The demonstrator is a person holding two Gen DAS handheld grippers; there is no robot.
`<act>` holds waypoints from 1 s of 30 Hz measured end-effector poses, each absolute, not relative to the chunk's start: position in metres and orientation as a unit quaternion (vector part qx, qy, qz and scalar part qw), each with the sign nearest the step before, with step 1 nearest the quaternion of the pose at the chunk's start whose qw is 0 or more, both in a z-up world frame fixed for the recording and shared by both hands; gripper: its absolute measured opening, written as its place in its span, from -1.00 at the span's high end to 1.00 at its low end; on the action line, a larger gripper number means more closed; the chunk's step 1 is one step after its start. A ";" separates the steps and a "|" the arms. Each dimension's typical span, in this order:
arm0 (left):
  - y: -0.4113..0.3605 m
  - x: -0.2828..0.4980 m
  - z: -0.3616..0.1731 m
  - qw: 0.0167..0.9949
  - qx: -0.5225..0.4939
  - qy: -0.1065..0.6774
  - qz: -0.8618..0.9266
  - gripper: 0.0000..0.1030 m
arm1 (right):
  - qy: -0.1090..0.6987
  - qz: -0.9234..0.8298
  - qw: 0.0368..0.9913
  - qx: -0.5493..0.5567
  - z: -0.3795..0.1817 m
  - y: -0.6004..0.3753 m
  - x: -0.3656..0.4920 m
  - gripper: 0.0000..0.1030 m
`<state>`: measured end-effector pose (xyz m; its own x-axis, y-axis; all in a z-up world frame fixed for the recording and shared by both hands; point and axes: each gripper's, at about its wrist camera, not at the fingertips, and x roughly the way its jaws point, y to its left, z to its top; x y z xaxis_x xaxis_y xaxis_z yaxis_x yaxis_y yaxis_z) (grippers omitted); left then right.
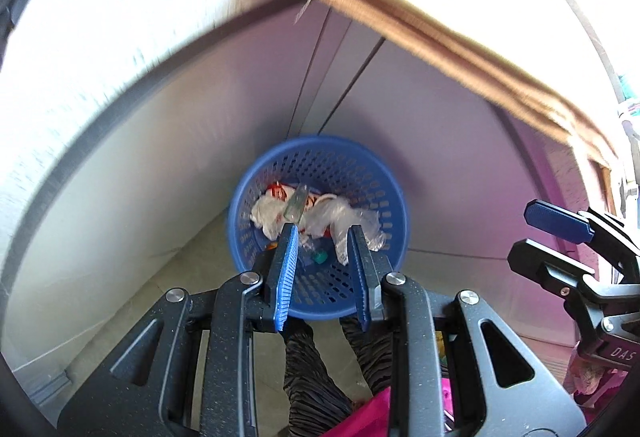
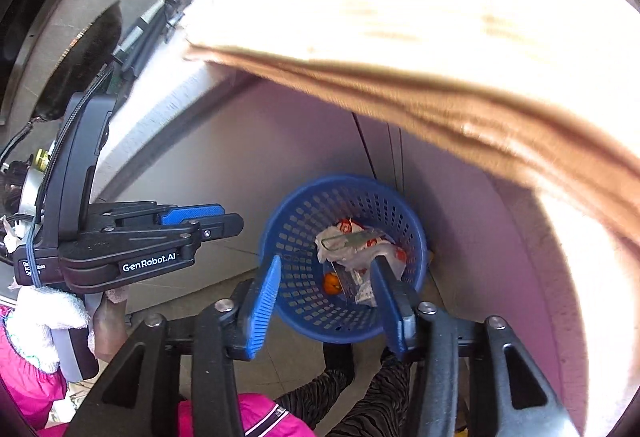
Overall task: Collect trash
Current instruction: 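Raise both grippers back up over the cloth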
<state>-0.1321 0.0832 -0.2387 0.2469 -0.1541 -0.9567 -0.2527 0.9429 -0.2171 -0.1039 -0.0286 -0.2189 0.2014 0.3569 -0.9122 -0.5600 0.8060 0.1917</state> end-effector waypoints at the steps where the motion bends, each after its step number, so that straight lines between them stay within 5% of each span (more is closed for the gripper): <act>1: 0.083 -0.131 -0.234 0.776 -0.164 0.609 0.032 0.52 | 0.553 0.300 0.772 -0.091 -0.215 -0.029 -0.105 -0.06; 6: 0.081 -0.125 -0.210 0.793 -0.158 0.587 0.033 0.51 | 0.529 0.309 0.786 -0.090 -0.190 -0.035 -0.104 -0.24; 13: 0.080 -0.113 -0.167 0.825 -0.150 0.543 0.040 -0.11 | 0.491 0.306 0.812 -0.079 -0.147 -0.051 -0.092 -0.57; 19: 0.072 -0.090 -0.134 0.850 -0.140 0.505 0.041 -0.37 | 0.455 0.298 0.835 -0.079 -0.113 -0.066 -0.077 -0.78; 30: 0.051 -0.044 -0.095 0.879 -0.127 0.459 0.038 -0.37 | 0.397 0.278 0.872 -0.075 -0.072 -0.090 -0.034 -0.94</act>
